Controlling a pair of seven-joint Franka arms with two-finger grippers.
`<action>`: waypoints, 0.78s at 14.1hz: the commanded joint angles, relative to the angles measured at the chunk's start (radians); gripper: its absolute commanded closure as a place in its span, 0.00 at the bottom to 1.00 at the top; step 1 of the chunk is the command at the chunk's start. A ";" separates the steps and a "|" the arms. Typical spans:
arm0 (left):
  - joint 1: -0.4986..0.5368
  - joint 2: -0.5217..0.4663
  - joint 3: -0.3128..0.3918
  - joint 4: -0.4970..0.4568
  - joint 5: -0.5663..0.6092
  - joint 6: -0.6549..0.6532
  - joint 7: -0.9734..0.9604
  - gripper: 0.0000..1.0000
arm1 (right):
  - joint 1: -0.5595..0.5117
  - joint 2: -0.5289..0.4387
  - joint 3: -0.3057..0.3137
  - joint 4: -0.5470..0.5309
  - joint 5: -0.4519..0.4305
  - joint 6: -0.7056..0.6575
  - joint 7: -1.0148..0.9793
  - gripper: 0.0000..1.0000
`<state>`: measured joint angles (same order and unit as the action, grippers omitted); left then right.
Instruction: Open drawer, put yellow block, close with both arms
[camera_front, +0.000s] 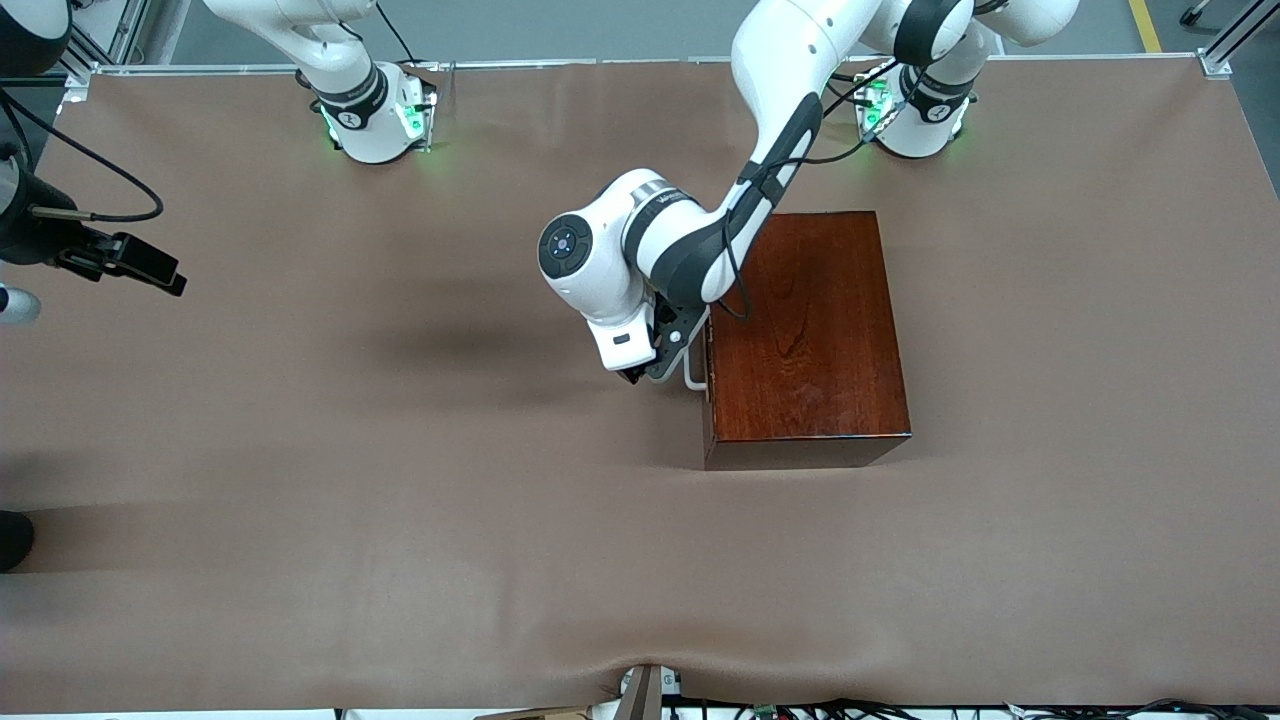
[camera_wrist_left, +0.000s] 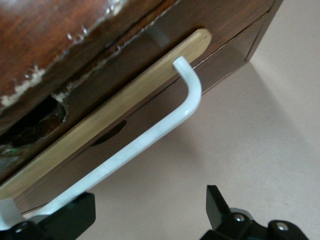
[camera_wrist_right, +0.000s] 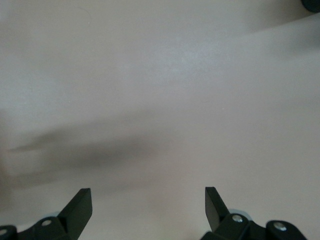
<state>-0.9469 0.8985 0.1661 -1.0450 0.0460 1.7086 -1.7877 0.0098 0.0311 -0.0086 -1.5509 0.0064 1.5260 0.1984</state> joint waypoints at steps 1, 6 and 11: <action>0.017 -0.081 -0.006 -0.012 0.000 -0.030 0.033 0.00 | 0.001 -0.008 0.009 0.008 -0.002 -0.012 0.012 0.00; 0.080 -0.278 -0.005 -0.018 -0.055 -0.033 0.195 0.00 | 0.001 -0.010 0.013 0.009 0.000 -0.010 0.013 0.00; 0.269 -0.443 -0.007 -0.023 -0.055 -0.190 0.497 0.00 | -0.001 -0.008 0.013 0.014 0.001 -0.007 0.016 0.00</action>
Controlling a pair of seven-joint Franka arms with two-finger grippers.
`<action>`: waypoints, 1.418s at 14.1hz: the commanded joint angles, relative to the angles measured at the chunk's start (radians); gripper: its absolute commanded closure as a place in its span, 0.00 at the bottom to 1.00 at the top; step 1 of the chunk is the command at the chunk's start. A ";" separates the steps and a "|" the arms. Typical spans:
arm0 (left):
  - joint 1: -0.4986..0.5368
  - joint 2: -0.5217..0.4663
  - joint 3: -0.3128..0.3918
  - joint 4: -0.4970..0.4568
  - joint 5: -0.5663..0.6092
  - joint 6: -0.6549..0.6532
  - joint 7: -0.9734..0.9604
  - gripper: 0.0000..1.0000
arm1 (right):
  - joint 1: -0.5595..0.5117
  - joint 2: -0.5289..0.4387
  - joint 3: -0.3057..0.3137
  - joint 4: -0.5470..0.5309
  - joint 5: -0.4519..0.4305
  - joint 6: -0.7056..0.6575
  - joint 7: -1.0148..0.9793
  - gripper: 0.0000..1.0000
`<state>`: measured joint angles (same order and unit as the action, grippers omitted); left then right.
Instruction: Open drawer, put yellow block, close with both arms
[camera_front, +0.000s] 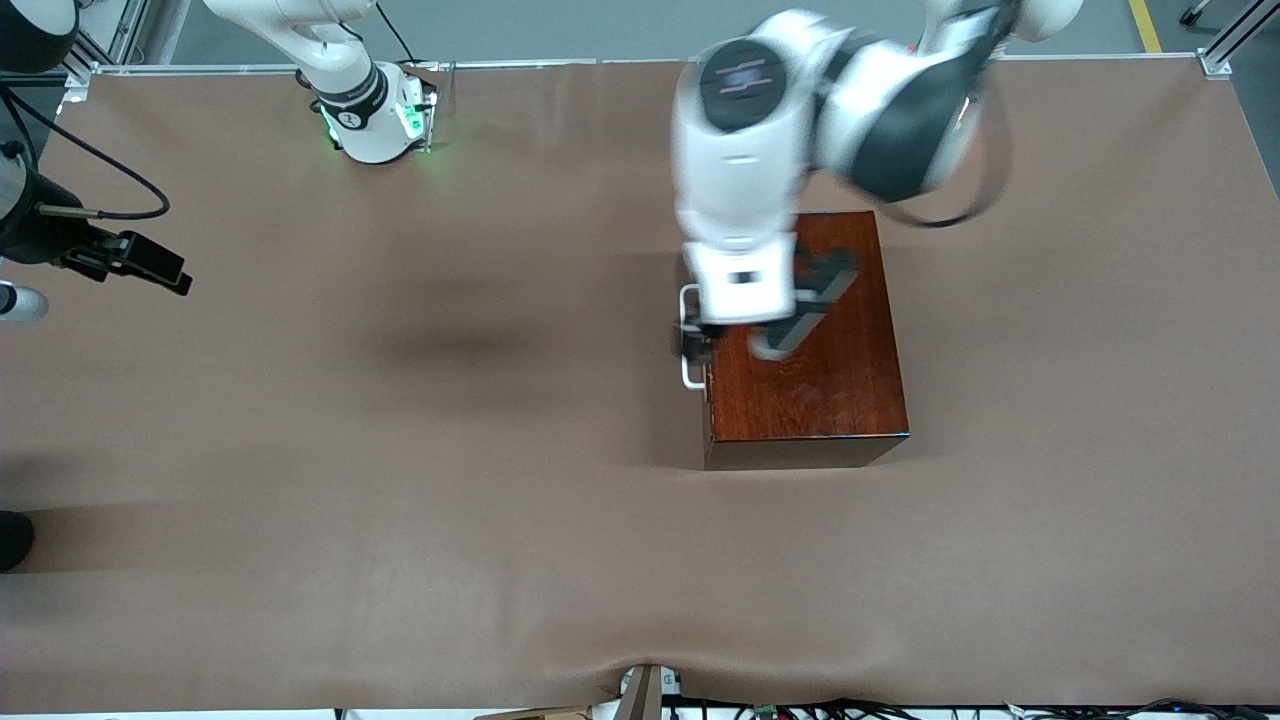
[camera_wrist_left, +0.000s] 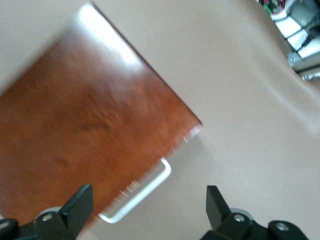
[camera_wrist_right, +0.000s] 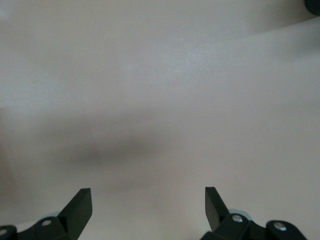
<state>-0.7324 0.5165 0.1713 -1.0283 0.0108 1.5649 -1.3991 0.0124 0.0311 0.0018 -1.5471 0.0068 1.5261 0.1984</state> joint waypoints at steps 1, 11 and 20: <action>0.094 -0.084 -0.013 -0.039 -0.020 -0.069 0.177 0.00 | -0.003 -0.008 0.003 0.013 0.001 -0.009 0.018 0.00; 0.379 -0.278 -0.015 -0.180 -0.014 -0.229 0.785 0.00 | -0.002 -0.007 0.003 0.022 0.001 -0.012 0.016 0.00; 0.672 -0.562 -0.205 -0.578 -0.003 -0.074 1.201 0.00 | -0.003 -0.005 0.001 0.022 0.015 -0.011 0.016 0.00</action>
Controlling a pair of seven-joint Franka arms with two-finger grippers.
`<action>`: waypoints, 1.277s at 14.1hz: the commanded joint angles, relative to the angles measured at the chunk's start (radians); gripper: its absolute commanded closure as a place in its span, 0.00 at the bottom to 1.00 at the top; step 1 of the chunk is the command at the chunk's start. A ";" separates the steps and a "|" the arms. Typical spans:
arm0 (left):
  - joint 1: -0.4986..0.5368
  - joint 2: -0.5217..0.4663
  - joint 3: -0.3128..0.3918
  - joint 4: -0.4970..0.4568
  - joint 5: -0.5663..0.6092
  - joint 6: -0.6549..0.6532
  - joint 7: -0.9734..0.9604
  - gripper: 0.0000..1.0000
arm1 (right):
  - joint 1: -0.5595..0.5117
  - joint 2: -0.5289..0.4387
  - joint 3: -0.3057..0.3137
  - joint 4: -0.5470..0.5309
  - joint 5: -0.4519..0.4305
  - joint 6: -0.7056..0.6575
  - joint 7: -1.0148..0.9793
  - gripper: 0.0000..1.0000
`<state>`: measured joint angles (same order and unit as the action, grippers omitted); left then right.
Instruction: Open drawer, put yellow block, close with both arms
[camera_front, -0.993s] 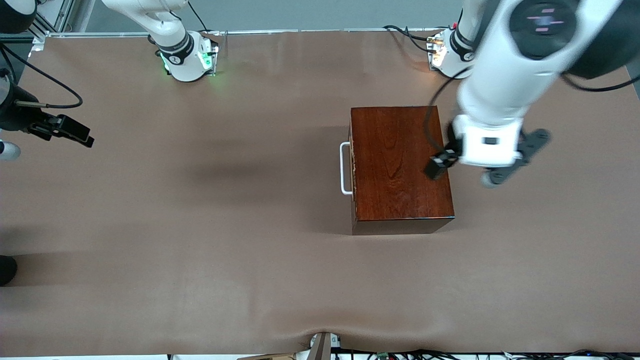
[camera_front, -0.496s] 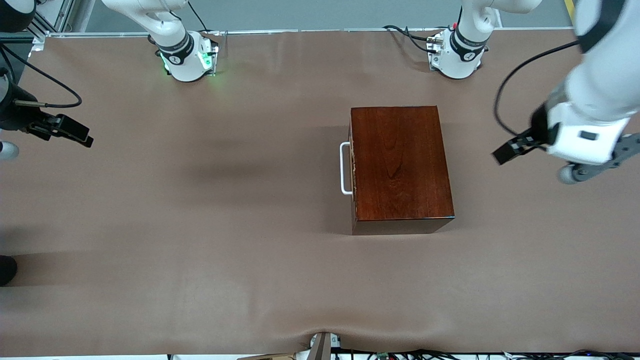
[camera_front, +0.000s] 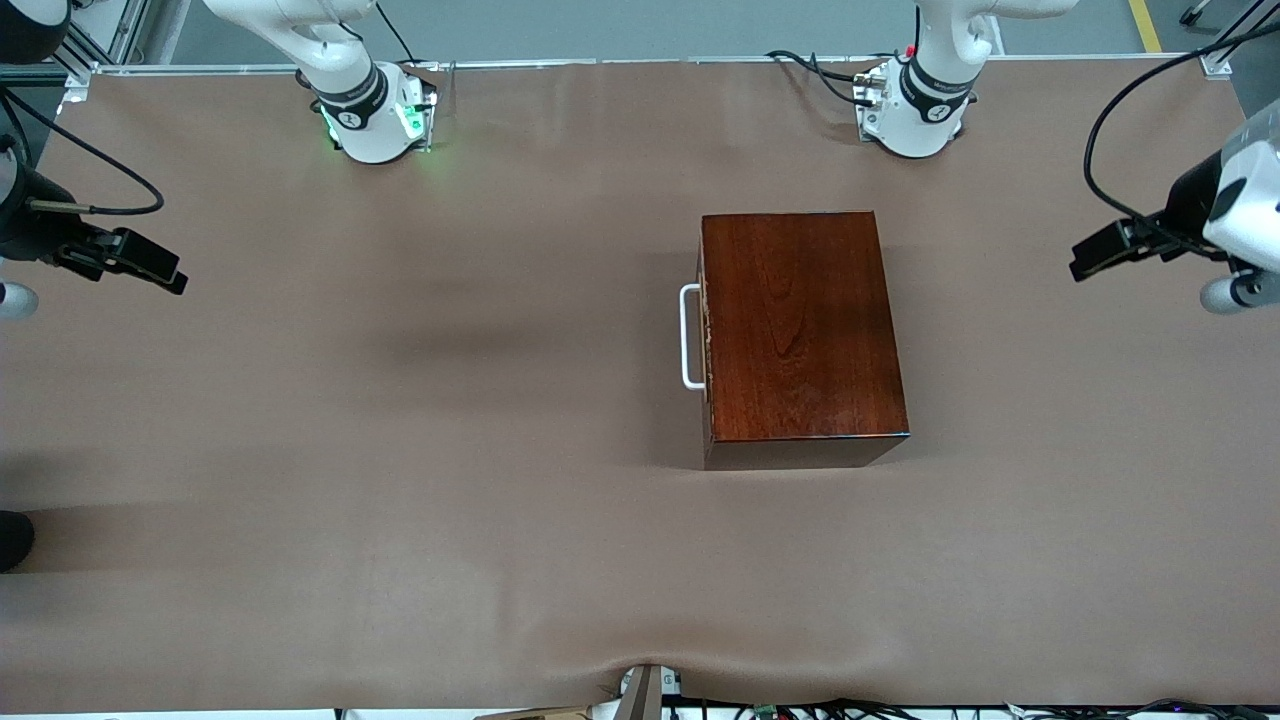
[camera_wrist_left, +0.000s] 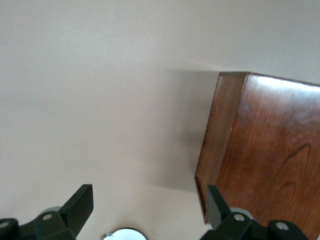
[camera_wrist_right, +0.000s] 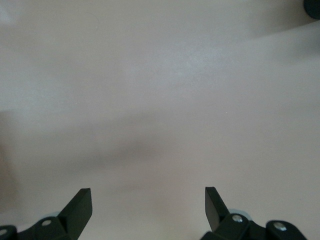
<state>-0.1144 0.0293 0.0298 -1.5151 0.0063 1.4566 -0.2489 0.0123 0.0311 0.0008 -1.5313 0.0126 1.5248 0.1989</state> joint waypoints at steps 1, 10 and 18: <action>0.071 -0.083 -0.077 -0.092 0.001 0.034 0.097 0.00 | -0.005 -0.005 0.002 0.005 0.009 -0.009 0.016 0.00; 0.079 -0.080 -0.084 -0.034 0.003 0.024 0.175 0.00 | -0.002 -0.005 0.002 0.007 0.009 -0.006 0.016 0.00; 0.078 -0.106 -0.093 -0.039 0.003 -0.021 0.108 0.00 | -0.006 -0.005 0.001 0.007 0.007 -0.008 0.016 0.00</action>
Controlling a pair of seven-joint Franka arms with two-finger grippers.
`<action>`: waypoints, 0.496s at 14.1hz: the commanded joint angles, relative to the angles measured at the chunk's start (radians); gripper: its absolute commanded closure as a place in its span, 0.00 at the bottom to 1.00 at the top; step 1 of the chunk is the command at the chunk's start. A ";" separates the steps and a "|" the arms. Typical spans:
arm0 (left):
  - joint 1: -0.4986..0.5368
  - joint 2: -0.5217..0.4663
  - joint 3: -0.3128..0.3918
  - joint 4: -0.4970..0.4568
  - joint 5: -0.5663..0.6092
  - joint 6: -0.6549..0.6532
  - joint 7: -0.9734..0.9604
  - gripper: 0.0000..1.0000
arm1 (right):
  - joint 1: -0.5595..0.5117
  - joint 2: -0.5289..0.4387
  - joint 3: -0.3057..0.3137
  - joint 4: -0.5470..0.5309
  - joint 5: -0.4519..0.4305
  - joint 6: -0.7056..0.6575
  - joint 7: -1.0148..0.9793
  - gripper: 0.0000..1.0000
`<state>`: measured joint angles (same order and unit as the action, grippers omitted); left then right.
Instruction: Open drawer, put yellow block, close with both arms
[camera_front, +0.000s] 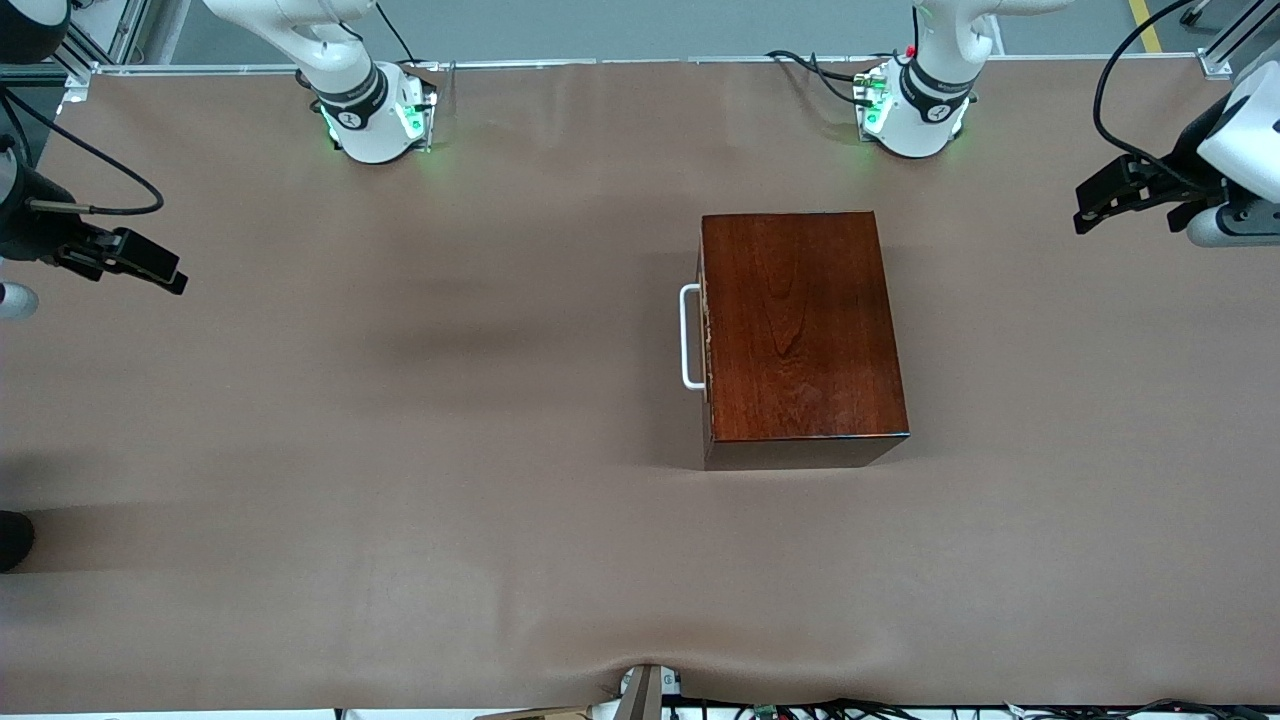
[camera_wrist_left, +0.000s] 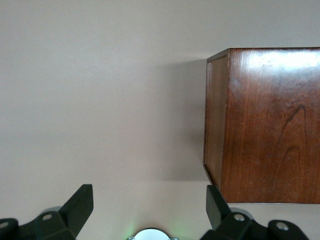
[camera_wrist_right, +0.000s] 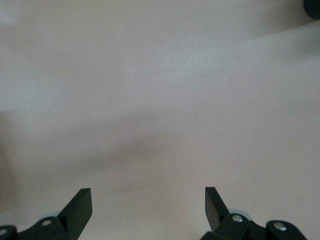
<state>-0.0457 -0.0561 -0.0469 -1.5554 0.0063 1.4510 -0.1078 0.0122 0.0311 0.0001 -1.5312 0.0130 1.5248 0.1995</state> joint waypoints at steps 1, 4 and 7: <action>0.012 -0.021 -0.028 0.003 0.001 -0.015 -0.058 0.00 | -0.006 -0.005 0.001 0.006 0.007 -0.008 0.015 0.00; 0.012 -0.004 -0.030 0.035 0.003 -0.015 -0.070 0.00 | -0.006 -0.005 0.001 0.006 0.007 -0.008 0.015 0.00; 0.014 -0.002 -0.030 0.037 0.003 -0.017 -0.069 0.00 | -0.008 -0.005 0.001 0.006 0.007 -0.008 0.014 0.00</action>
<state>-0.0451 -0.0637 -0.0647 -1.5405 0.0063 1.4498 -0.1666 0.0119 0.0312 -0.0011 -1.5312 0.0130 1.5248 0.2001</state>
